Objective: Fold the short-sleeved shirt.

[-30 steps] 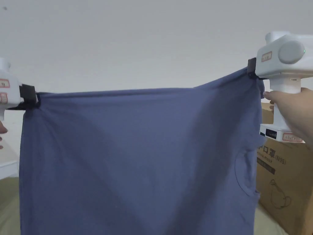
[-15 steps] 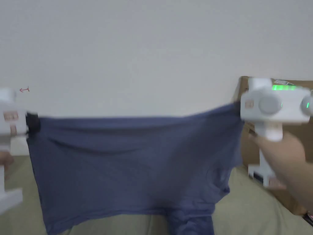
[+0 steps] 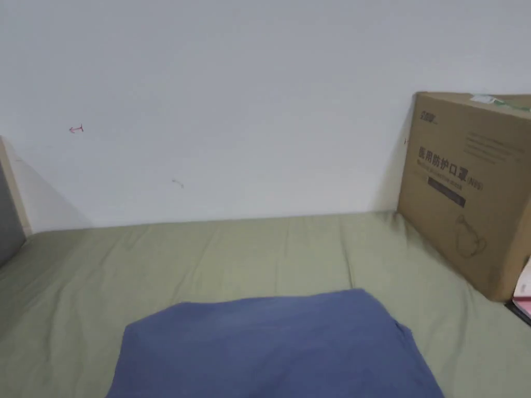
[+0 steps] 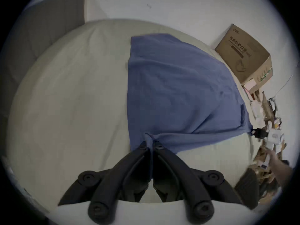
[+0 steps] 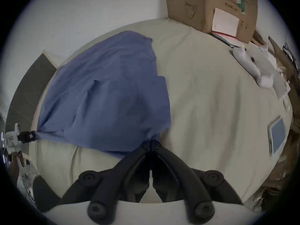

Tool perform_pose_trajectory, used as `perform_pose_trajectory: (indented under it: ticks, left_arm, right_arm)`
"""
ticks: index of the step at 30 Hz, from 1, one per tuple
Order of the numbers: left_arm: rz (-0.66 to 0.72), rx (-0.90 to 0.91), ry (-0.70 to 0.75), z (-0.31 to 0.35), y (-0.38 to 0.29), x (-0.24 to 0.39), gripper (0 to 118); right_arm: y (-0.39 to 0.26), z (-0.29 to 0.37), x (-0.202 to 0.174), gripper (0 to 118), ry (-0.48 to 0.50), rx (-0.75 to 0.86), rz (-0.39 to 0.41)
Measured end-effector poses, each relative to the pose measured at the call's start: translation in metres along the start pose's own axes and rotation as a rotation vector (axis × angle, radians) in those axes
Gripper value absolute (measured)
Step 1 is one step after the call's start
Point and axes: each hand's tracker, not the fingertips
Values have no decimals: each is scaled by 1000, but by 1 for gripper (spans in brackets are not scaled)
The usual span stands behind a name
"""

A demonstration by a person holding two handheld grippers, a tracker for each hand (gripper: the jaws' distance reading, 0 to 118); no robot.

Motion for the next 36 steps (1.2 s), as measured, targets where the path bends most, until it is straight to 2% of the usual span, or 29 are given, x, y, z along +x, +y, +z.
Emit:
perform_pose_trajectory:
  ticks: [4,7,9,11,13,15,16,17,18,19,20,21,22,23,26,30,33,34,35,36]
  left_arm:
    - [18,24,-14,27,-49,-11,2]
    - [-67,8,6,38,-70,-6,2]
    - [-72,5,2,43,-80,-4,2]
    - [-77,4,3,48,-81,-5,3]
    - [-83,-2,4,54,-81,-2,7]
    - [-106,-9,16,58,-79,-1,15]
    - [-122,-9,28,60,-78,-1,15]
    - [-135,-9,39,62,-78,0,18]
    - [-145,-6,58,65,-76,-1,27]
    - [-141,2,72,69,-76,-2,47]
    - [-133,14,87,74,-74,-4,78]
    - [-100,47,71,82,-74,-6,92]
    - [-83,76,58,90,-71,-5,95]
    - [-71,106,23,100,-68,-3,95]
    - [-84,189,-24,128,-57,14,96]
    - [-161,364,-17,163,-42,61,96]
    - [-175,550,22,185,-40,99,94]
    - [-168,628,54,191,-40,112,88]
    - [-168,694,91,194,-40,125,72]
    - [-179,755,111,196,-38,137,52]
  right_arm:
    - [-42,34,9,0,-18,-44,84]
    - [-62,50,5,0,-30,-55,197]
    - [-69,58,2,0,-42,-79,259]
    - [-74,64,-1,0,-36,-104,281]
    - [-75,68,1,0,-34,-137,292]
    - [-74,69,4,0,-33,-172,277]
    - [-73,70,4,0,-39,-179,265]
    - [-72,71,4,0,-41,-181,249]
    - [-71,71,6,2,-34,-170,189]
    - [-68,72,5,9,-41,-167,146]
    - [-66,75,5,43,-50,-157,93]
    - [-63,77,6,81,-25,-153,52]
    - [-61,82,5,101,8,-139,18]
    - [-56,91,1,102,47,-95,-9]
    - [-38,119,-22,102,82,15,-12]
    - [-11,163,-74,102,120,285,70]
    - [-2,192,-113,100,142,528,98]
    - [-1,199,-126,93,149,599,114]
    - [-1,204,-138,65,148,667,132]
    - [-1,209,-150,29,146,724,143]
